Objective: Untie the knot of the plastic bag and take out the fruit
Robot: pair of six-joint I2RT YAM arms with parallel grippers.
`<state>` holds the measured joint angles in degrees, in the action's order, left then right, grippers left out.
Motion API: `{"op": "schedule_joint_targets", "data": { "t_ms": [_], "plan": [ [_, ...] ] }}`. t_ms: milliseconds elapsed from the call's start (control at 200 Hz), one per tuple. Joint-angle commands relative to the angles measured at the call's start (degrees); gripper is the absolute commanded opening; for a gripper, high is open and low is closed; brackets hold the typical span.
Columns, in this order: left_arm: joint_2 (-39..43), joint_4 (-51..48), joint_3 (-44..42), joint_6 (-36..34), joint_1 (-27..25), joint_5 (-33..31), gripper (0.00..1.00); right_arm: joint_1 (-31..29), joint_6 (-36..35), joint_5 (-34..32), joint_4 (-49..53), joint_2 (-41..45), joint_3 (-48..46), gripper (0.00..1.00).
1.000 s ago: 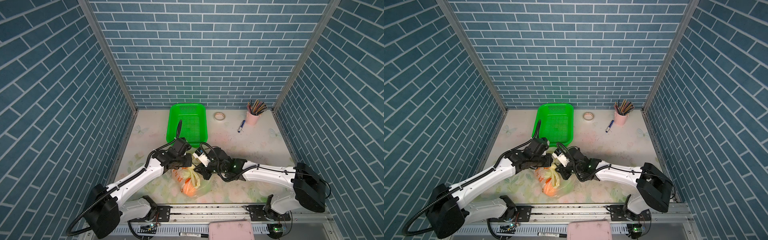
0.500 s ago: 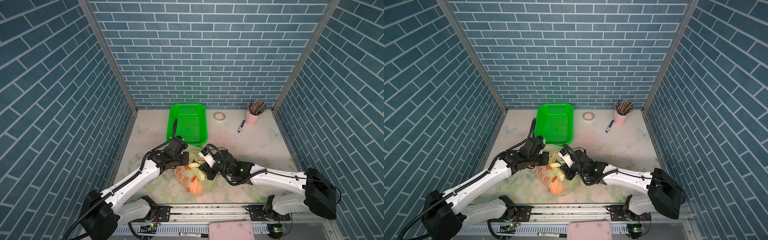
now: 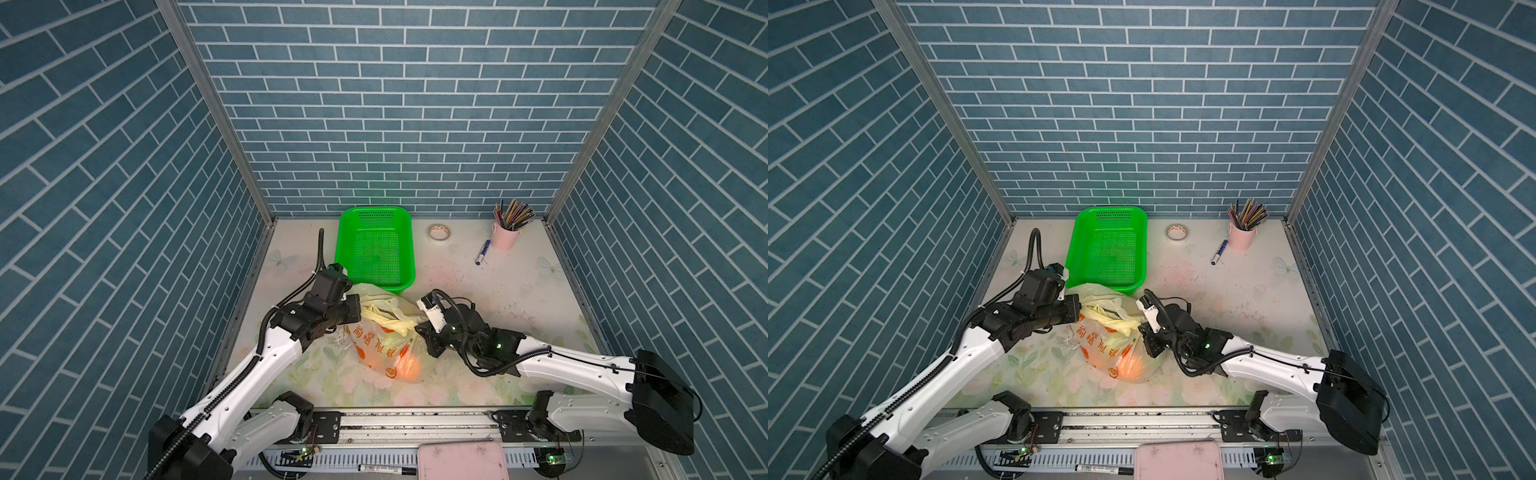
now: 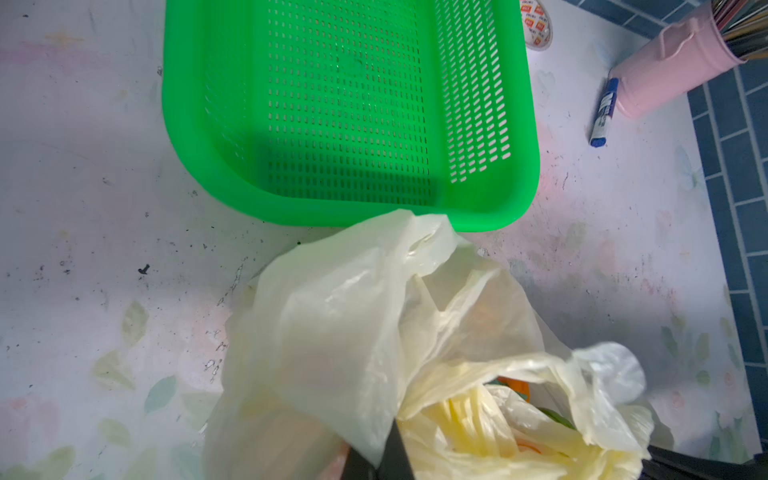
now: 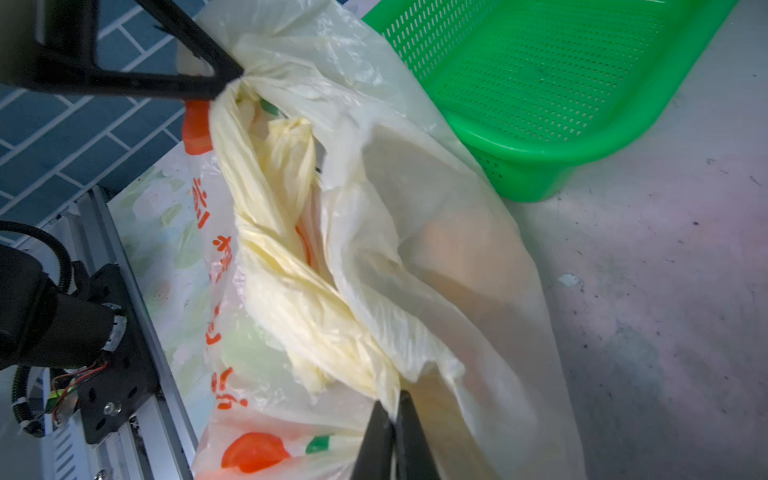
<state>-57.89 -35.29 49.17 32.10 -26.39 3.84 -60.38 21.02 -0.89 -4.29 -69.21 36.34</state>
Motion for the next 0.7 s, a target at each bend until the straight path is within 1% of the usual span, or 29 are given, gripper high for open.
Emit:
{"op": "schedule_joint_targets", "data": {
  "t_ms": [0, 90, 175, 215, 250, 280, 340, 420, 455, 520, 600, 695],
  "plan": [
    [1.7, -0.8, -0.5, -1.2, 2.8, -0.5, 0.0, 0.6, 1.5, -2.0, 1.8, 1.3, -1.9, 0.1],
    [2.6, -0.9, -0.6, -1.3, 4.1, -0.6, 0.0, 0.6, 1.0, -2.0, 2.7, 1.4, -1.9, 0.13],
    [3.3, -1.0, -0.8, -0.8, 4.2, -1.9, 0.0, 0.6, 0.3, -2.0, 3.5, 2.1, -1.1, 0.19],
    [3.6, -0.4, -0.9, -1.0, 4.3, -1.4, 0.06, 0.6, -0.2, -1.4, 3.9, 2.5, -0.3, 0.23],
    [4.0, 0.4, -1.0, -0.8, 4.2, -0.3, 0.18, 0.6, -1.2, -0.2, 4.3, 2.8, 0.7, 0.28],
    [4.5, 0.9, -1.0, -0.4, 4.2, 0.7, 0.26, 0.6, -2.2, 1.1, 4.3, 3.1, 1.6, 0.32],
    [5.7, 2.2, -1.0, 1.4, 4.1, 2.3, 0.34, 0.4, -3.0, 2.6, 4.2, 3.7, 3.1, 0.37],
    [7.3, 3.0, -0.7, 4.5, 3.7, 3.3, 0.38, -0.6, -4.6, 2.3, 3.1, 4.7, 4.0, 0.41],
    [7.9, 2.8, -0.7, 5.4, 3.4, 2.7, 0.41, -1.2, -5.9, 1.8, 2.4, 5.2, 4.1, 0.43],
    [8.4, 1.2, -0.3, 6.8, 2.4, 0.8, 0.44, -2.5, -10.1, 1.0, 1.0, 5.8, 4.0, 0.47],
    [8.7, -0.7, 0.1, 8.1, 1.0, 0.0, 0.48, -3.6, -15.6, 0.5, 0.2, 6.3, 4.0, 0.48],
    [9.4, -1.3, 0.0, 11.2, -0.9, 0.5, 0.53, -3.8, -20.7, 2.4, -1.5, 6.7, 3.9, 0.5]
  ]
}}
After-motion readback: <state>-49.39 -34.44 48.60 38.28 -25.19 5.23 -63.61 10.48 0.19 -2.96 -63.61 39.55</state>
